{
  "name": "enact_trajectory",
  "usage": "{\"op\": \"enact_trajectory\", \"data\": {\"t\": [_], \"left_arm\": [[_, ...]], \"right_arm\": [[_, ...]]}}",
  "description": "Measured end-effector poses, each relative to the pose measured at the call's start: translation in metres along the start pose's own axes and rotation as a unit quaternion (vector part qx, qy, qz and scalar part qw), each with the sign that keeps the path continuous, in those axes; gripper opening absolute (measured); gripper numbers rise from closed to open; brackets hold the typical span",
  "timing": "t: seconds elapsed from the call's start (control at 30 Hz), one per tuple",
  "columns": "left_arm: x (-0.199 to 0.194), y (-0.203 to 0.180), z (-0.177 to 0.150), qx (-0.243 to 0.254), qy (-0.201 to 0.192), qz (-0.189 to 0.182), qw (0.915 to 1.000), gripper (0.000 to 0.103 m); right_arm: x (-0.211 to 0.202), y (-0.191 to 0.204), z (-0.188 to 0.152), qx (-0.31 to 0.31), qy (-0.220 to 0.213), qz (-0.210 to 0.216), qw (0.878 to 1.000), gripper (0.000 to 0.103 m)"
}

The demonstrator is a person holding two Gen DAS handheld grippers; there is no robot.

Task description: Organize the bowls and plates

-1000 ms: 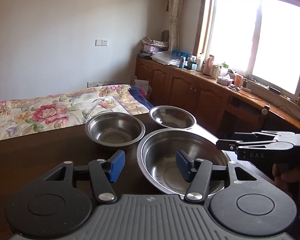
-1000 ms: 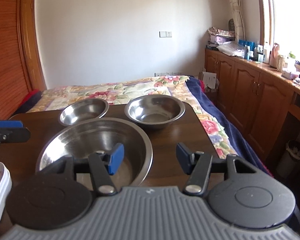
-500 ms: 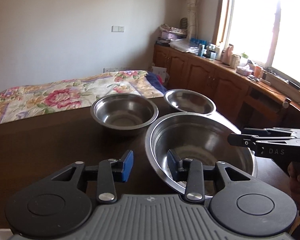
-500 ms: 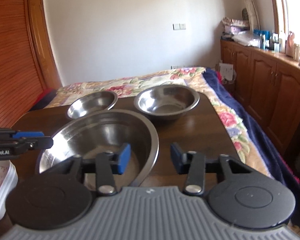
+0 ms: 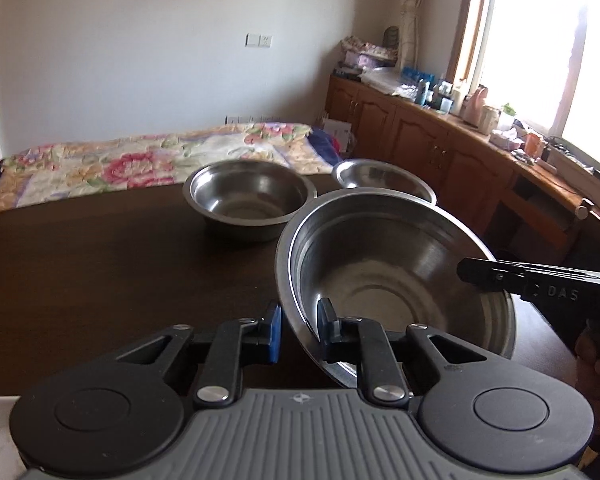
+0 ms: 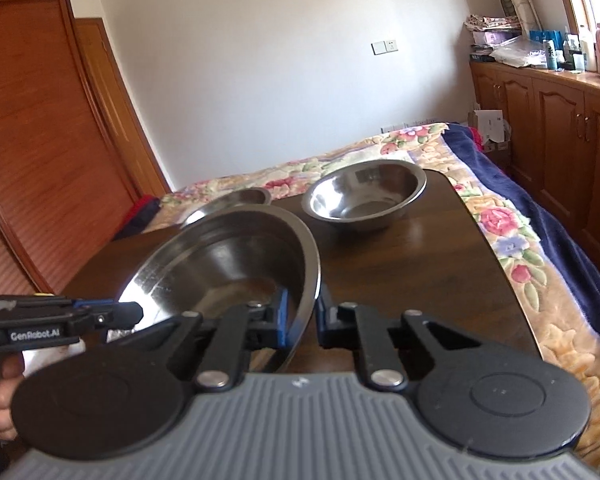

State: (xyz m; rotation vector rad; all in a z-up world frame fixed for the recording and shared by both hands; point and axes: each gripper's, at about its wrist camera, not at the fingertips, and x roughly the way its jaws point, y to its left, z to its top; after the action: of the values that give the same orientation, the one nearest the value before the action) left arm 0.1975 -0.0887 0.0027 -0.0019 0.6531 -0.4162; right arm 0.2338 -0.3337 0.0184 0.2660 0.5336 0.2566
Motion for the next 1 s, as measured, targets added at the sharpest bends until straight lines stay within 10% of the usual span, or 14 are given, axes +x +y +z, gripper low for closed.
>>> {"op": "enact_trajectory", "data": {"t": [1.0], "left_arm": [[-0.052, -0.002, -0.048, -0.007, -0.002, 0.007, 1.0000, 0.022]], "right_arm": [[-0.017, 0.020, -0.030, 0.001, 0.034, 0.036, 0.999, 0.016]]}}
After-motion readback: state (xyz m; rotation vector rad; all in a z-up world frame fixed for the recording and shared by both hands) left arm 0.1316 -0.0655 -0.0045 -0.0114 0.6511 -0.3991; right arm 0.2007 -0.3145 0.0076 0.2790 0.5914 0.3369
